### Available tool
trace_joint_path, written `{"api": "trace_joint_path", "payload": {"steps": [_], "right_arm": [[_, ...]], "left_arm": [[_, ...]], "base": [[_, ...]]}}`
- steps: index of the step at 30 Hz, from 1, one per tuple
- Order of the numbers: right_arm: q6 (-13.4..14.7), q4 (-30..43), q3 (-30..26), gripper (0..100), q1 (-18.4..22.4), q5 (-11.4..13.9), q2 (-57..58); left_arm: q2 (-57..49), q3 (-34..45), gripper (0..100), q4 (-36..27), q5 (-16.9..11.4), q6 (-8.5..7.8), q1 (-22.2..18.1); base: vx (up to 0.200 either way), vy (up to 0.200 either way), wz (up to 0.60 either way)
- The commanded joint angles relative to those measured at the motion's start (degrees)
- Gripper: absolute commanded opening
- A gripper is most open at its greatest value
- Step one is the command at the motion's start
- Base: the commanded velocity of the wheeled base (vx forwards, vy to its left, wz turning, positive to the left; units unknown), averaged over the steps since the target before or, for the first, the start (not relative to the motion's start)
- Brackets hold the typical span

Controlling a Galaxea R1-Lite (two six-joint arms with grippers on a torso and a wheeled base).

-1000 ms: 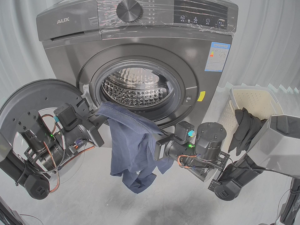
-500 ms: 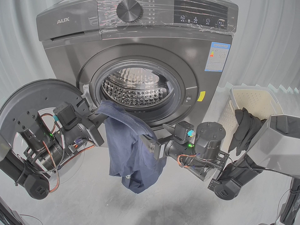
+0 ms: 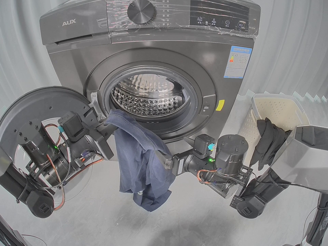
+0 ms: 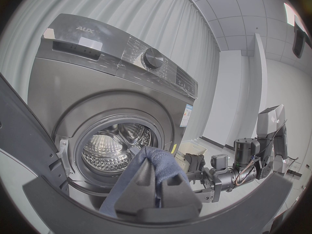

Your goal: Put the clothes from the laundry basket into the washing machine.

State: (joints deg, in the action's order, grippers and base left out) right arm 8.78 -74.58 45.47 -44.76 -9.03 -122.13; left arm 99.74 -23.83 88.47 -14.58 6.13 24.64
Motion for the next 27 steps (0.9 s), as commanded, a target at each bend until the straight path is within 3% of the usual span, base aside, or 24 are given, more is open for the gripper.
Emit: {"api": "trace_joint_path", "payload": {"steps": [1,8,18,27], "right_arm": [[-0.1,0.0,-2.1,100,1.0,0.0,0.7],[-0.1,0.1,-3.9,100,2.7,0.0,0.6],[0.0,0.1,-4.7,100,-1.4,-0.2,-2.9],[0.0,-0.1,-2.9,100,-2.2,-0.3,-5.0]], "left_arm": [[0.0,-0.1,0,0.0,0.0,0.02,0.0],[0.0,-0.5,0,0.0,0.0,0.02,0.1],[0.0,-0.5,0,0.0,0.0,0.02,0.1],[0.1,-0.9,0,0.0,0.1,0.02,-0.2]], "base": [[0.000,0.000,0.00],[0.000,0.000,0.00],[0.000,0.000,0.00],[0.000,0.000,0.00]]}}
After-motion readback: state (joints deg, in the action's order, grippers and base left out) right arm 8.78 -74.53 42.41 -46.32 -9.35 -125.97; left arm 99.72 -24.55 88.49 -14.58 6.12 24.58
